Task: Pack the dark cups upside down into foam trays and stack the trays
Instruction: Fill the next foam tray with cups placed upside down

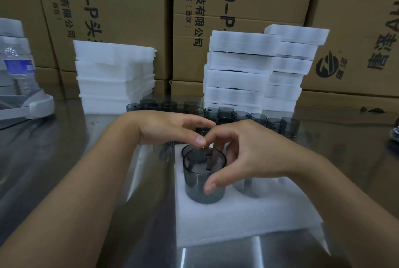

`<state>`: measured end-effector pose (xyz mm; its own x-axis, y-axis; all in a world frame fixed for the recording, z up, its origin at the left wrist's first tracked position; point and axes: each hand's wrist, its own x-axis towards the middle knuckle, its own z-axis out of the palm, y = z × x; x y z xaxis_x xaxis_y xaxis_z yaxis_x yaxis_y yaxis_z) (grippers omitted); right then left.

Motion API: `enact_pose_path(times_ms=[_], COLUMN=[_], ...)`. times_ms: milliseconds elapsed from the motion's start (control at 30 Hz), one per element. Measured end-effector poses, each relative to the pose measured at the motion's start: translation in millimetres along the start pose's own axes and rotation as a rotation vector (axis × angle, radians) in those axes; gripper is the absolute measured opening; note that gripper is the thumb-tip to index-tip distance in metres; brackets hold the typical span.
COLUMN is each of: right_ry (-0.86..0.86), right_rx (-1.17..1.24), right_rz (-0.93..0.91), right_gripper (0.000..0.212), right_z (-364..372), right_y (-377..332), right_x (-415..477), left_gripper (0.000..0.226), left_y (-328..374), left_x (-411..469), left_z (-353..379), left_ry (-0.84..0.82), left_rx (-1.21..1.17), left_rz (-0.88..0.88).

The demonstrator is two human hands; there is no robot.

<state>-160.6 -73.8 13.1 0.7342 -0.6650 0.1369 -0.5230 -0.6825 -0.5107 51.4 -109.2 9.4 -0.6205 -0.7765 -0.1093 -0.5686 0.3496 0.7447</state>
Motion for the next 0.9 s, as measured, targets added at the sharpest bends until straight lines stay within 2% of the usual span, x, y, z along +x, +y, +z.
enact_pose_path(times_ms=[100,167,233,333,533,700,767,900], right_ry=[-0.004,-0.039,-0.07,-0.091,-0.114,-0.138,-0.152,-0.151], right_rx=[-0.096,-0.13,-0.151,-0.14,-0.174,-0.209,-0.154,0.193], right_rz=[0.017,0.023,0.031,0.039,0.15,0.132,0.132,0.133], right_gripper=[0.065,0.062,0.056,0.052,0.058,0.066,0.069,0.065], right_z=[0,1,2,4,5,10,9,-3], right_y=[-2,-3,-4,-3,-1,3,7,22], right_x=[0,1,2,1,3,5,7,5], left_gripper=[0.128,0.134,0.126,0.103,0.1,0.078,0.082,0.098], left_y=[0,0,1,2,-1,-1,0,-3], left_x=[-1,-2,-2,-2,0,0,-1,-3], left_z=[-2,-2,0,1,1,1,1,0], left_ry=[-0.015,-0.08,-0.136,-0.17,-0.176,-0.207,-0.211,-0.216], left_rx=[0.027,0.032,0.043,0.078,0.108,0.095,0.116,0.106], left_rz=[-0.045,-0.052,-0.045,-0.059,-0.159,-0.151,-0.148,-0.157])
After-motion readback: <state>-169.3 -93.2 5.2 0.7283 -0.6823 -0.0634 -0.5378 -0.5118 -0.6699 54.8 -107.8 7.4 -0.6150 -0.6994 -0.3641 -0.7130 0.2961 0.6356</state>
